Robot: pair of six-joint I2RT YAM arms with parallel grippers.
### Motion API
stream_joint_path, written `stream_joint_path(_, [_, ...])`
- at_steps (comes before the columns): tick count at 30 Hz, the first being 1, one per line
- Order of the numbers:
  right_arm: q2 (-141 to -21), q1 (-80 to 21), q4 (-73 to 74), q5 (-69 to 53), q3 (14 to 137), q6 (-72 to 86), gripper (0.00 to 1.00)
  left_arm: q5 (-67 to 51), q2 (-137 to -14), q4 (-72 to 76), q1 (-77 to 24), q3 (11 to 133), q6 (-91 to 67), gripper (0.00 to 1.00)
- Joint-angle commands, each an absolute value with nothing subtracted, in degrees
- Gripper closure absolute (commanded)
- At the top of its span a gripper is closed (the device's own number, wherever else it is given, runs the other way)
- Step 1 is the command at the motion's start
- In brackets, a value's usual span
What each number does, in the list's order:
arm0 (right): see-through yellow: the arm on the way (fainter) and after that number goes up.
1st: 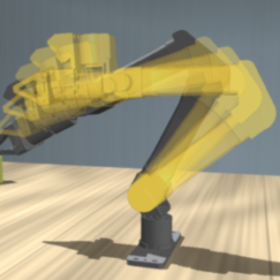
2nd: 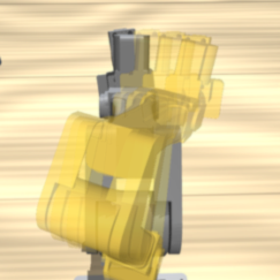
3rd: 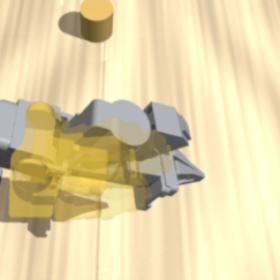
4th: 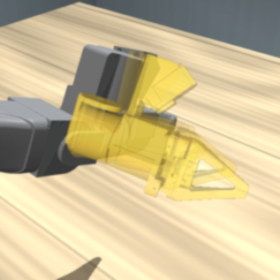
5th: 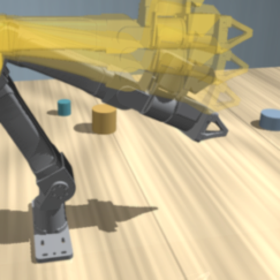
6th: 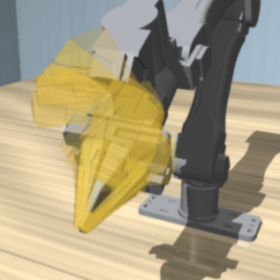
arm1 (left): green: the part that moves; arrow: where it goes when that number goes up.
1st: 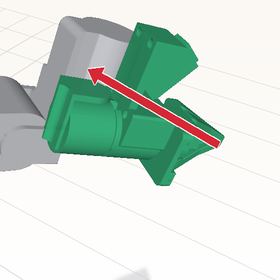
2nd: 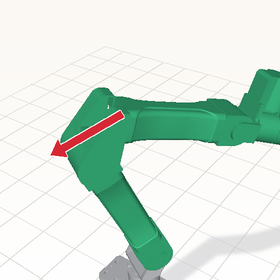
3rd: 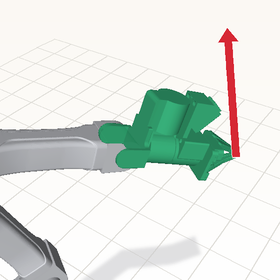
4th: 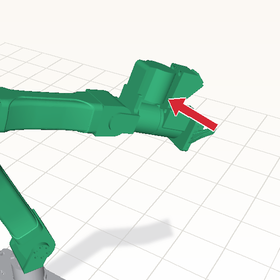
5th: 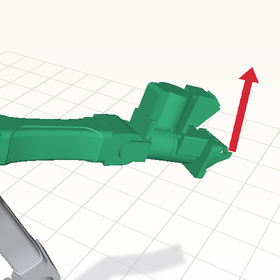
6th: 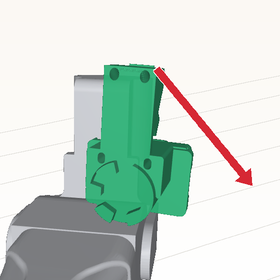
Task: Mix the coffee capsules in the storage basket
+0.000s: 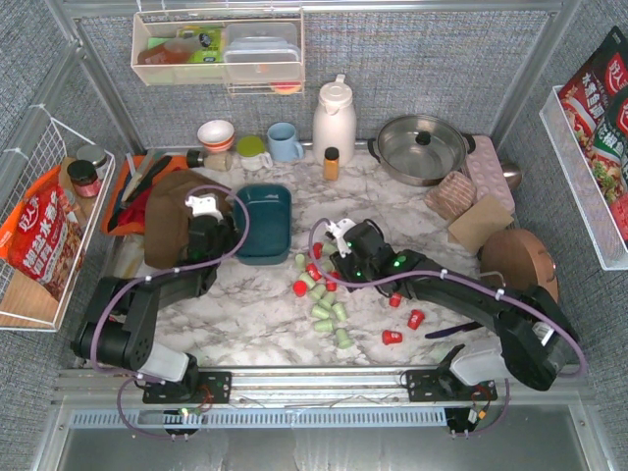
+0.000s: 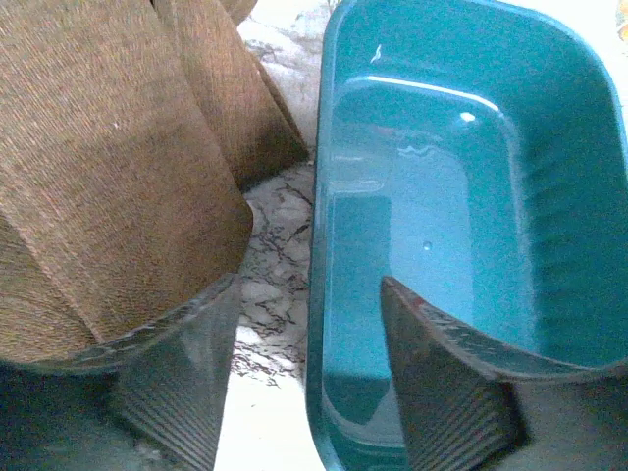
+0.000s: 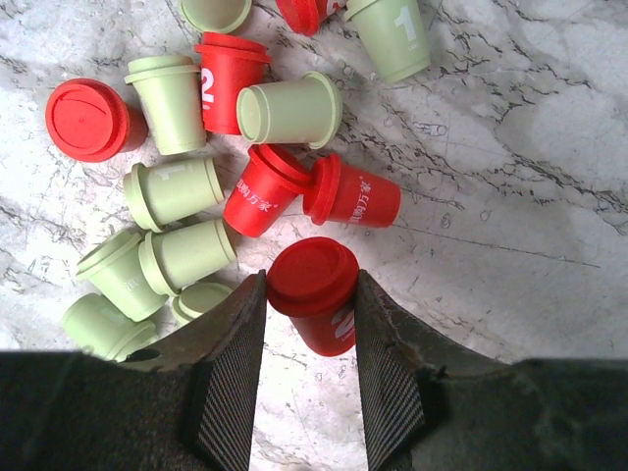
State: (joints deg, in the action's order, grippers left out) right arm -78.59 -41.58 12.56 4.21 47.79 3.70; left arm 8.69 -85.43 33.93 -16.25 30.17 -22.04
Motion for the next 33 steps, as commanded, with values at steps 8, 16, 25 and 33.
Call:
stream_joint_path(8, [-71.31,-41.51,10.13,7.04,49.13,9.23,0.61,7.07,-72.99,37.26,-17.78,29.44,-14.07,0.05])
stream_joint_path(16, [-64.90,-38.21,5.85,7.39,50.51,19.90,0.61,-3.34,-70.96,51.21,-26.84,25.26,2.90,0.01])
stream_joint_path(25, [-63.06,-32.89,0.86,-4.27,51.19,27.54,0.61,-20.11,-78.27,74.20,-37.77,20.99,21.93,0.01])
stream_joint_path(33, [-62.75,-32.28,-5.35,-14.57,50.06,31.11,0.61,-29.12,-89.25,89.25,-43.27,23.55,28.94,0.01])
